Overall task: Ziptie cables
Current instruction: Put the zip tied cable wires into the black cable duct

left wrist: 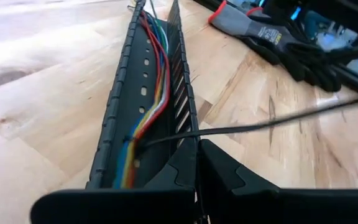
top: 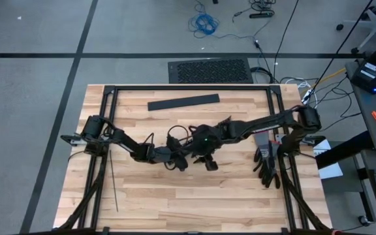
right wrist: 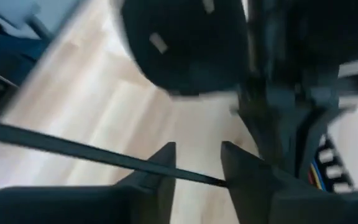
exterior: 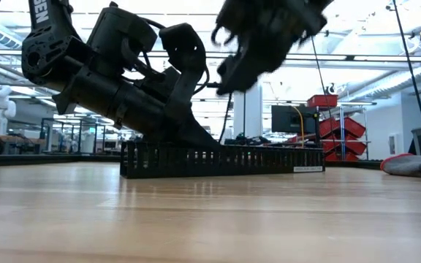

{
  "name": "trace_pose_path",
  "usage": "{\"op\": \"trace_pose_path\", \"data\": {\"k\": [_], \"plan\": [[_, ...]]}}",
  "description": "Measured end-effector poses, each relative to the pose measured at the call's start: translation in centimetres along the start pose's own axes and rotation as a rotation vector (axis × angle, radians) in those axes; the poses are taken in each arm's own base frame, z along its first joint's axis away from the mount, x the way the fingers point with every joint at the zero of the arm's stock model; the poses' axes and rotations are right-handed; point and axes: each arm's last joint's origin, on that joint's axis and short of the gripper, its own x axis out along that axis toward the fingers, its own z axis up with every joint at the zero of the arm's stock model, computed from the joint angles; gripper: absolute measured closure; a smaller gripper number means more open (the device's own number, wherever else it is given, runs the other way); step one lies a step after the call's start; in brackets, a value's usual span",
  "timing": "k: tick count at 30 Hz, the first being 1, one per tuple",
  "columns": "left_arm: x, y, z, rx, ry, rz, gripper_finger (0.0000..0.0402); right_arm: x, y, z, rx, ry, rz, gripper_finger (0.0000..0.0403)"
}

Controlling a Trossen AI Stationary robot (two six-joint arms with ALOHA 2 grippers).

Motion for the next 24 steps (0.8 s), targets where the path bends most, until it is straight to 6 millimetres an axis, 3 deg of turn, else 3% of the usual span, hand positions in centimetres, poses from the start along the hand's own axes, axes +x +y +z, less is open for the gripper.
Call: {"op": "trace_pose_path", "data": {"k": [4, 9, 12, 18, 24], "plan": [[-0.1, -0.3, -0.2, 0.06, 0.006, -0.014, 0.0389, -2.7, 0.7, 1.3, -0.041, -0.071, -0.026, 0.0248], [-0.4, -0.9, -0.5, 0.146, 0.033, -0.072, 0.0389, -5.1, -0.3, 1.0, 0.028, -0.001, -0.325, 0.0239], [-0.5, -1.1, -0.7, 0.208, 0.041, -0.094, 0.0389, -4.6, -1.3, -0.1, 0.092, 0.08, -0.355, 0.0252], [-0.6, -1.5, -0.9, 0.321, 0.07, -0.174, 0.0389, -1.3, -1.8, -2.9, 0.104, 0.216, -0.282, 0.0289], [-0.7, -1.9, -1.0, 0.354, 0.098, -0.283, 0.0389, -0.9, -0.2, -2.0, 0.042, 0.126, -0.131, 0.0311]]}}
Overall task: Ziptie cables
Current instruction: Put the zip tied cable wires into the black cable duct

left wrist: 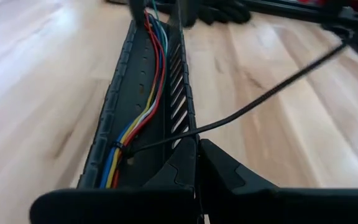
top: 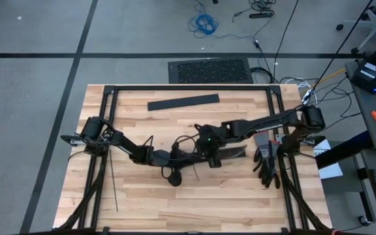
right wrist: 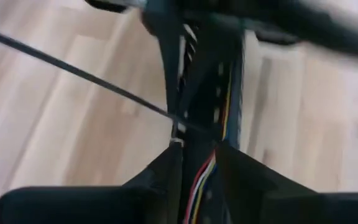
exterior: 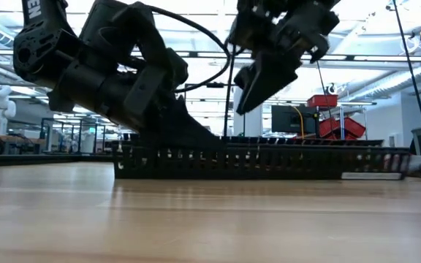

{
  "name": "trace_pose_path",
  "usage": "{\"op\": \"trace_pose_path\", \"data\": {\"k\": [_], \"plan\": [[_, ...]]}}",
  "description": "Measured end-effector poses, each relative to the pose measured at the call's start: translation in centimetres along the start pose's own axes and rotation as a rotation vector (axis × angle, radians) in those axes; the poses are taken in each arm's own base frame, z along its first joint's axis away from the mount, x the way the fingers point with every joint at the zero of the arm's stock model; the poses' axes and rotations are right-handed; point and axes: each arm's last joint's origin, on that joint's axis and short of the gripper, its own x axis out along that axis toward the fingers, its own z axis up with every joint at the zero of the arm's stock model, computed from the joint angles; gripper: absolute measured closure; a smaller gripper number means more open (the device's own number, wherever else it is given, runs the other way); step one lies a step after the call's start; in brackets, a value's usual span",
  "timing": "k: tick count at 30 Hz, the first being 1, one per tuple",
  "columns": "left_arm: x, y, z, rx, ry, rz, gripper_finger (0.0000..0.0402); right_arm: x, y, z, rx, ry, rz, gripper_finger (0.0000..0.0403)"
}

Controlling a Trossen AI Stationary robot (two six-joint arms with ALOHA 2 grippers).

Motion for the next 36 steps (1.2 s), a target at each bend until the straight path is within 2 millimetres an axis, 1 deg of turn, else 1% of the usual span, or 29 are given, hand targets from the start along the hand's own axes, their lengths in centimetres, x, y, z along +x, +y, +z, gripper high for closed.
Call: {"op": "trace_pose_path", "data": {"k": [2, 5, 8, 11, 15, 17, 21, 25, 36], "plan": [[-0.1, 0.0, 0.2, -0.004, -0.003, -0.034, 0.0389, -0.3, 0.5, 0.4, -0.044, -0.028, 0.007, 0.0315], [-0.2, 0.3, 0.7, -0.021, -0.01, -0.057, 0.0389, -0.2, 0.9, 0.3, -0.101, -0.02, 0.015, 0.0324], [-0.3, 0.7, 1.2, -0.04, -0.022, -0.057, 0.0388, 0.7, 1.1, 0.1, -0.127, 0.001, 0.022, 0.0336], [-0.3, 1.2, 1.4, -0.108, -0.029, -0.044, 0.0388, 1.8, 1.5, 0.0, -0.143, 0.007, 0.031, 0.0348], [-0.2, 1.8, 1.5, -0.166, -0.023, -0.021, 0.0392, 3.4, 2.2, -0.1, -0.173, 0.006, 0.036, 0.036], [-0.2, 1.9, 1.5, -0.187, -0.022, -0.018, 0.0395, 3.9, 2.3, -0.1, -0.19, 0.006, 0.007, 0.0364], [-0.2, 2.0, 1.3, -0.242, -0.001, 0.0, 0.0397, 4.0, 2.3, -0.1, -0.207, 0.016, -0.055, 0.0364], [-0.2, 2.3, 1.0, -0.289, 0.036, 0.043, 0.0397, 4.0, 2.3, -0.1, -0.211, 0.015, -0.055, 0.0364], [0.2, 3.1, 0.4, -0.421, 0.037, 0.09, 0.0397, 4.0, 2.2, 0.0, -0.228, 0.011, -0.056, 0.0365]]}}
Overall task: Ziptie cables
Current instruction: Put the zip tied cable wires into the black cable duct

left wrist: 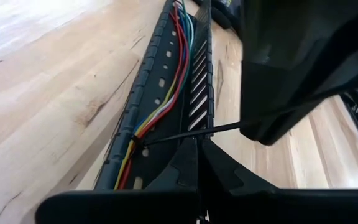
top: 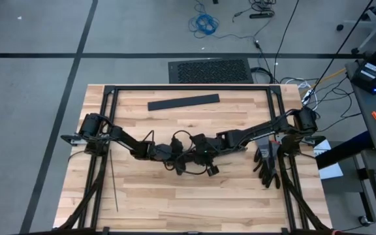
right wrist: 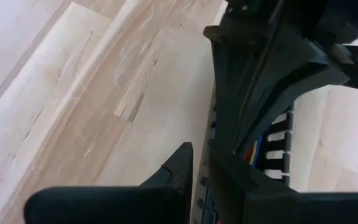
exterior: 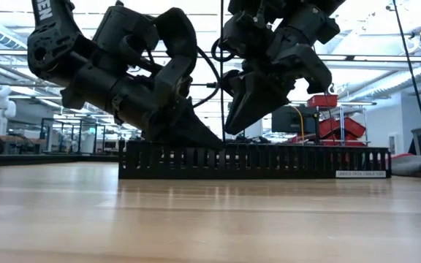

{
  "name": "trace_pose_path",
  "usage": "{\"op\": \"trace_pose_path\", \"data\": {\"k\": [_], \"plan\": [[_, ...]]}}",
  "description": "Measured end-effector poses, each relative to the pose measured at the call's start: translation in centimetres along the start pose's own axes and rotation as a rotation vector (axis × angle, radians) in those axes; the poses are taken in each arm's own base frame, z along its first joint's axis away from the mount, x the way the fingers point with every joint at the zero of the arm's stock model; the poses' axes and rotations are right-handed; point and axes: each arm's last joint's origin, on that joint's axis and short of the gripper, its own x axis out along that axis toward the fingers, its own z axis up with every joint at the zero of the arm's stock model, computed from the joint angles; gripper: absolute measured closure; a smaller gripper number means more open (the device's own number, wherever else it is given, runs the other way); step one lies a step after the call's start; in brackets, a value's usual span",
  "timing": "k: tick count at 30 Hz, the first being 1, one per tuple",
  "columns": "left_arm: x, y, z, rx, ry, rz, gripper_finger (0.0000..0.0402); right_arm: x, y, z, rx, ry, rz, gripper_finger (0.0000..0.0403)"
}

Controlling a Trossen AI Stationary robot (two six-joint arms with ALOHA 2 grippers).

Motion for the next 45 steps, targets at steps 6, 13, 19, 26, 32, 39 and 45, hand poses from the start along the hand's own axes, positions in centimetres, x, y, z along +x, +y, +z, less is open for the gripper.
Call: {"op": "trace_pose_path", "data": {"k": [6, 13, 19, 26, 32, 39, 45], "plan": [[0.0, 0.0, 0.0, -0.019, 0.001, 0.0, 0.0397, 0.0, -0.6, -0.2, 0.001, 0.003, -0.011, 0.0365], [0.0, 0.0, 0.0, -0.021, 0.002, -0.001, 0.0397, -0.1, -1.2, -0.4, 0.017, 0.009, -0.033, 0.0365], [0.0, 0.1, 0.0, -0.021, 0.002, -0.001, 0.0397, -0.1, -1.2, -0.5, 0.04, 0.024, -0.049, 0.0358], [0.0, 0.1, 0.1, -0.048, 0.0, 0.003, 0.0398, -0.1, -1.1, -0.6, 0.071, 0.053, -0.097, 0.0322], [0.0, 0.2, 0.1, -0.061, -0.002, 0.007, 0.0398, -0.1, -0.5, -0.2, 0.06, 0.03, -0.087, 0.0313], [0.0, 0.3, 0.2, -0.067, -0.004, 0.009, 0.0398, -0.1, -0.2, 0.3, 0.05, -0.011, -0.086, 0.033], [0.0, 0.3, 0.2, -0.069, -0.005, 0.01, 0.0398, -0.1, -0.3, 0.3, 0.052, -0.016, -0.088, 0.0383]]}}
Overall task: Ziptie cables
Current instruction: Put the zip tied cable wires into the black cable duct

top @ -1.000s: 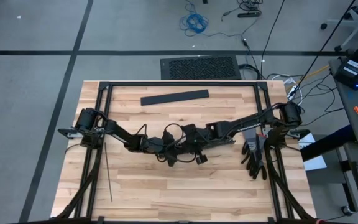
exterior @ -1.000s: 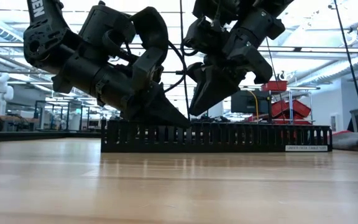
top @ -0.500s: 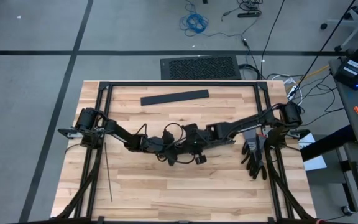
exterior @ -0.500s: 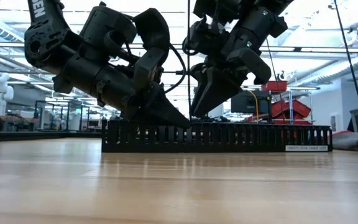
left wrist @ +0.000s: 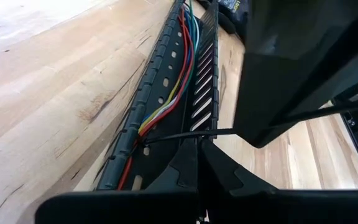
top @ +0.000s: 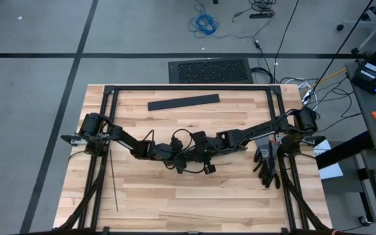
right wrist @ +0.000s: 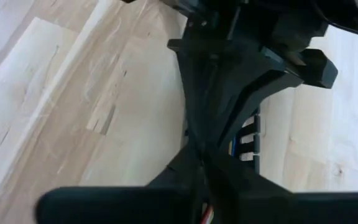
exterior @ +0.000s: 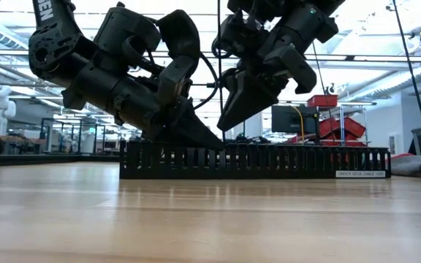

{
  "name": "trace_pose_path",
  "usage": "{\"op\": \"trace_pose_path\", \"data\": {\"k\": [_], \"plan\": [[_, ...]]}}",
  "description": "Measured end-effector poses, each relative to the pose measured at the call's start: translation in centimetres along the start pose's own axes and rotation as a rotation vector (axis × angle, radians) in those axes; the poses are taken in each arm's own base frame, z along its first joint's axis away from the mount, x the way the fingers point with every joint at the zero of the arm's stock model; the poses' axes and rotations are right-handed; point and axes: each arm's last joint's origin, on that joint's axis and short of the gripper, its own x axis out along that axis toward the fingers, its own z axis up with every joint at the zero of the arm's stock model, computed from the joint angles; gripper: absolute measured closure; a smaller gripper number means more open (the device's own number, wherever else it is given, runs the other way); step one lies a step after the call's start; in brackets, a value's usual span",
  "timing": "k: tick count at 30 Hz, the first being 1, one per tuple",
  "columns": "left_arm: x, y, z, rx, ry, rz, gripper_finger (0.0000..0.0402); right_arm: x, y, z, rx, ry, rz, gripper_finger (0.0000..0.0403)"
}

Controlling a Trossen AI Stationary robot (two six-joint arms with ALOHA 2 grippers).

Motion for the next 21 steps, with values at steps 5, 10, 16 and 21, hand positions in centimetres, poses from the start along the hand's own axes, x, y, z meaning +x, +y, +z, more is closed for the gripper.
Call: {"op": "trace_pose_path", "data": {"k": [5, 10, 16, 21], "plan": [[0.0, 0.0, 0.0, 0.0, -0.001, 0.001, 0.0398, 0.0, 0.06, 0.03, 0.008, -0.001, 0.003, 0.04], [0.0, 0.0, -0.01, 0.001, -0.002, 0.002, 0.0398, -0.01, 0.11, -0.05, 0.028, 0.005, 0.02, 0.0402], [0.0, 0.01, -0.01, 0.001, -0.003, 0.005, 0.0398, -0.01, 0.36, -0.12, 0.04, 0.01, 0.056, 0.0402], [0.0, 0.0, -0.01, 0.001, -0.006, 0.008, 0.0398, 0.09, 0.49, 0.03, 0.04, -0.007, 0.07, 0.0403]]}}
